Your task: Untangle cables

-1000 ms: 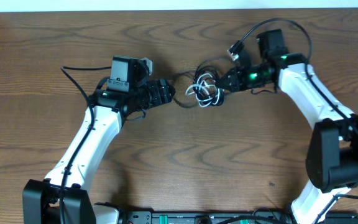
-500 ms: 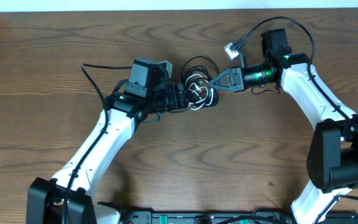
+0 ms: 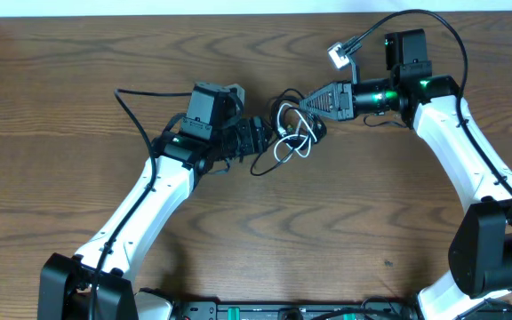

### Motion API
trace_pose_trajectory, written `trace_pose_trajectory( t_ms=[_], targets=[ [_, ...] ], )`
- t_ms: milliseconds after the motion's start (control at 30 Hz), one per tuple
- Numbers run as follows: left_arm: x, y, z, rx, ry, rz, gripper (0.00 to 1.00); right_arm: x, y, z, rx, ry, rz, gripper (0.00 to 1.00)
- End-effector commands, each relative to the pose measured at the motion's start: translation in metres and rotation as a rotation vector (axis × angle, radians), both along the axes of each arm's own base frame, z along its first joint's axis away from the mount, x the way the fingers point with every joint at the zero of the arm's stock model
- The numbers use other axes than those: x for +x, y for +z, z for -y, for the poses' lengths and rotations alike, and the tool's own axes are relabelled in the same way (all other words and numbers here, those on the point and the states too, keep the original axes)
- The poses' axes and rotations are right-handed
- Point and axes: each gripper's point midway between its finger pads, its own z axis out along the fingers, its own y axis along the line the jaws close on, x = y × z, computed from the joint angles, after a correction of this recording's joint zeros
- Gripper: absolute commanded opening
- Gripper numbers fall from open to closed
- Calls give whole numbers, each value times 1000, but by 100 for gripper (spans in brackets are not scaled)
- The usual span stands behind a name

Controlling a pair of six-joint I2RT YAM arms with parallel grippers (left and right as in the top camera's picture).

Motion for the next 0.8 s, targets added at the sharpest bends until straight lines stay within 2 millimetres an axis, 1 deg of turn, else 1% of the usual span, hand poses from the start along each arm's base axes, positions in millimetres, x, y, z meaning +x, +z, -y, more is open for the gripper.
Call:
trace_pose_trajectory(
  t_ms=[0,133,200,267,300,367,400,500,667,767],
  targets=[
    [7,3,0,-30,57,2,71,0,6,-1,-4,-38,-55,1],
    [11,5,2,-48,73,9,71,2,10,-2,9,-57,-88,1],
    [12,1,2,-44,75,-1,71,2,15,-2,12,-58,-69,1],
    [12,-7,2,-45,89,-31,71,1,20,-2,14,-61,-49,1],
    [12,-12,2,-46,101,-51,74,1,23,-1,14,-61,-40,1],
    [15,-23,3,-55,127,-85,89,1,27,0,8,-70,-22,1],
    [18,-27,5,-58,123,-87,92,1,29,0,6,-73,-15,1],
    [28,-32,17,-106,89,-70,94,-1,32,0,9,-72,-9,1],
    [42,-27,44,-203,-9,3,94,-2,32,0,11,-69,-17,1],
    [47,-35,56,-220,-35,22,94,-2,32,0,13,-67,-17,1]
  ],
)
